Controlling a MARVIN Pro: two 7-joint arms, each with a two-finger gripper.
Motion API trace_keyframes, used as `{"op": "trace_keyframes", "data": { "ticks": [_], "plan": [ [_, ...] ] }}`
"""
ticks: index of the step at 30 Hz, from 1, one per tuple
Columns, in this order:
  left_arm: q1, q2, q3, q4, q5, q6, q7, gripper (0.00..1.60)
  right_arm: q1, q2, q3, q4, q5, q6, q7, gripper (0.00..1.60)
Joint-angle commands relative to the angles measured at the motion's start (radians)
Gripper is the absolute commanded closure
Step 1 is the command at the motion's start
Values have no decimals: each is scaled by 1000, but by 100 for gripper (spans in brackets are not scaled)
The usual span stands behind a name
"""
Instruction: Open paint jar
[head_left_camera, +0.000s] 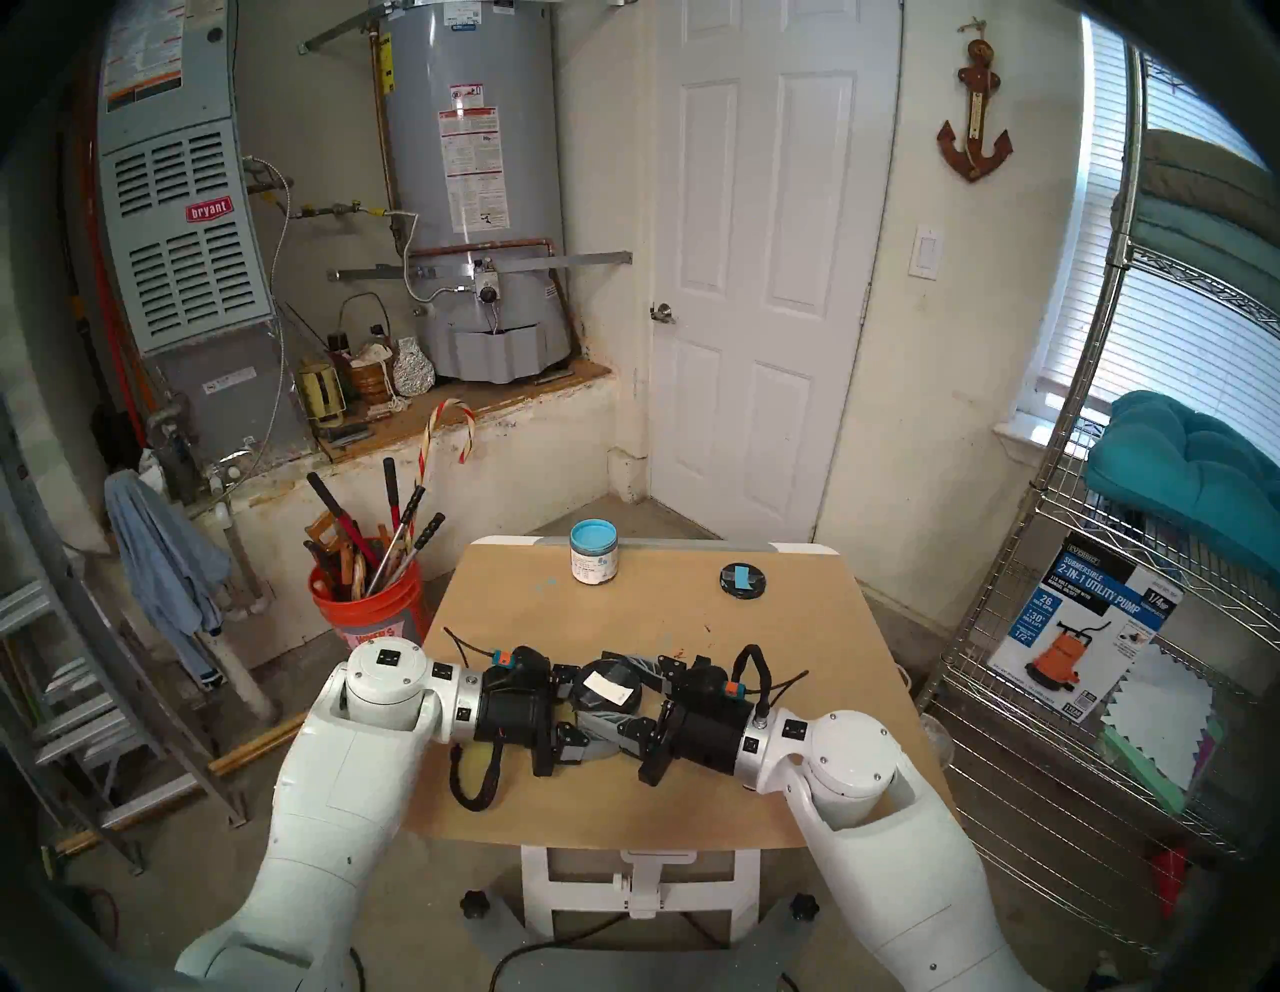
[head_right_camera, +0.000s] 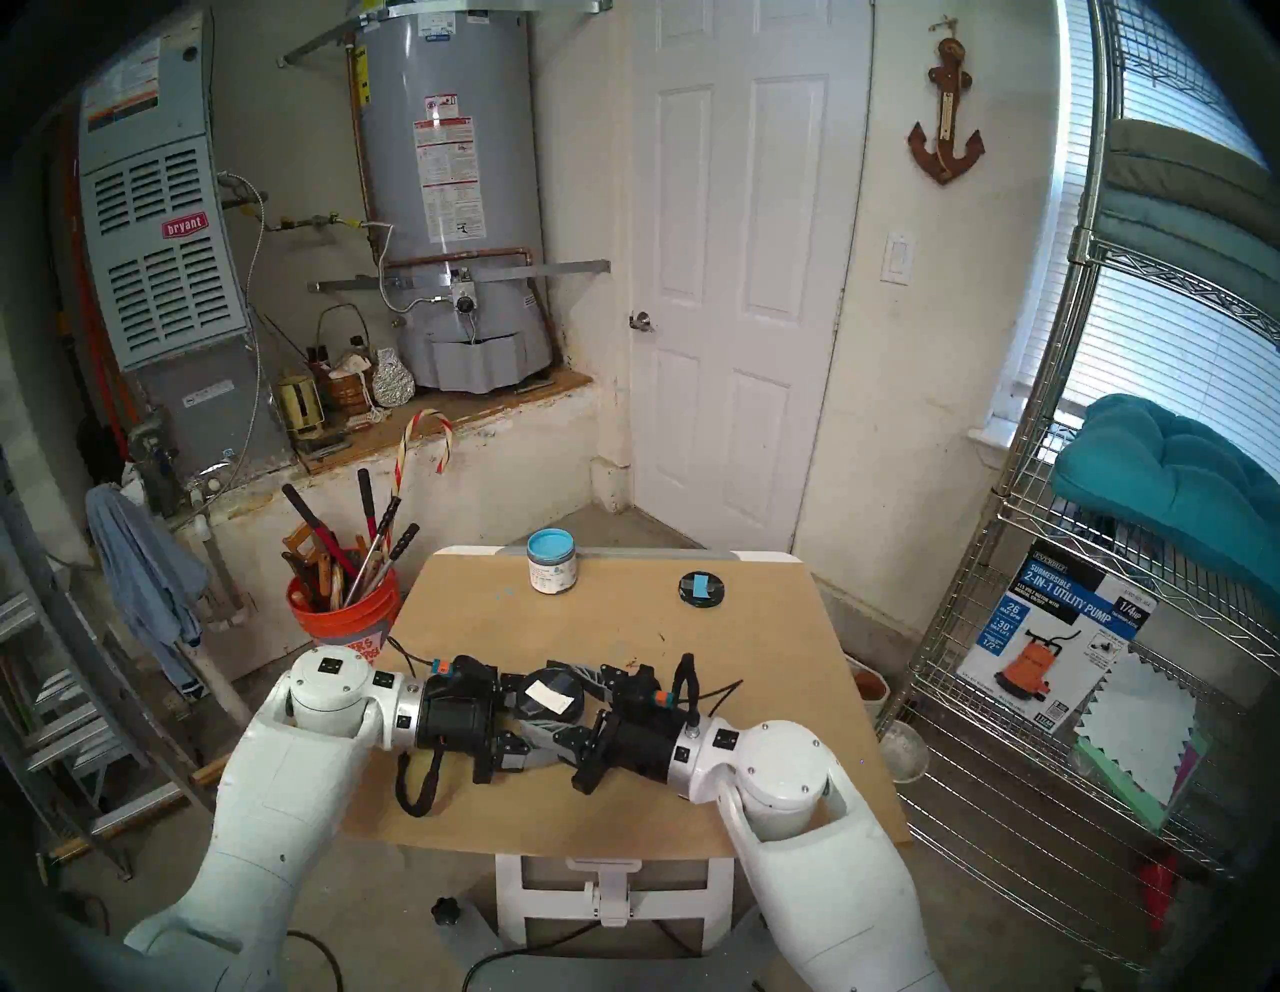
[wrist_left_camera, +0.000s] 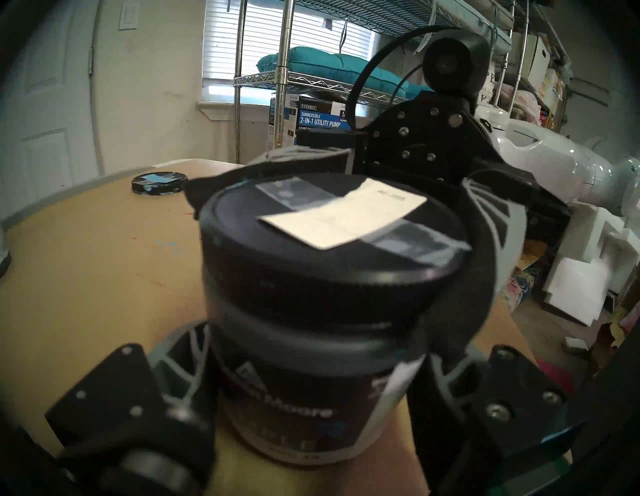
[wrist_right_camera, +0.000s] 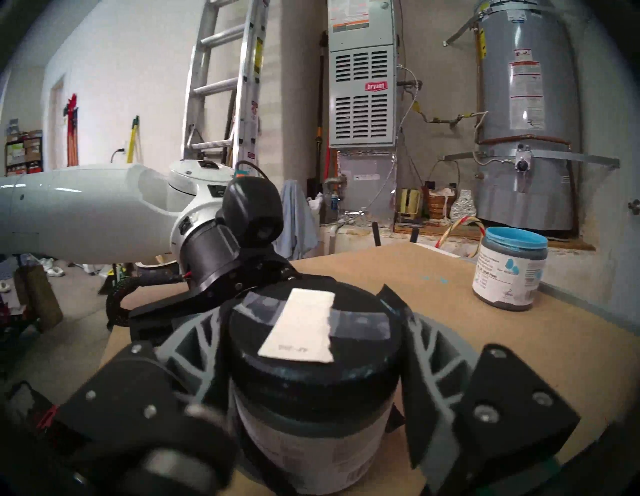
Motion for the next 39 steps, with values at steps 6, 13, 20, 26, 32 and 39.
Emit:
{"op": "trace_keyframes", "data": {
  "ticks": [6,13,20,26,32,39],
  "plan": [
    [0,7,-6,-15,-2,-5,-9,160,116,41,-18,59,70,-40,196,153],
    [2,5,-9,-16,0,-6,-12,160,150,44,-31,92,97,-40,272,151],
    [9,3,-12,-22,-2,-6,-11,160,159,38,-55,101,94,-62,296,151],
    [15,5,-12,-31,-2,0,-13,160,173,32,-67,119,104,-76,324,151],
    [22,8,-15,-43,-3,5,-14,160,210,30,-78,156,127,-70,375,151],
    [29,9,-19,-54,-5,12,-14,160,243,29,-92,178,133,-79,420,160]
  ]
}}
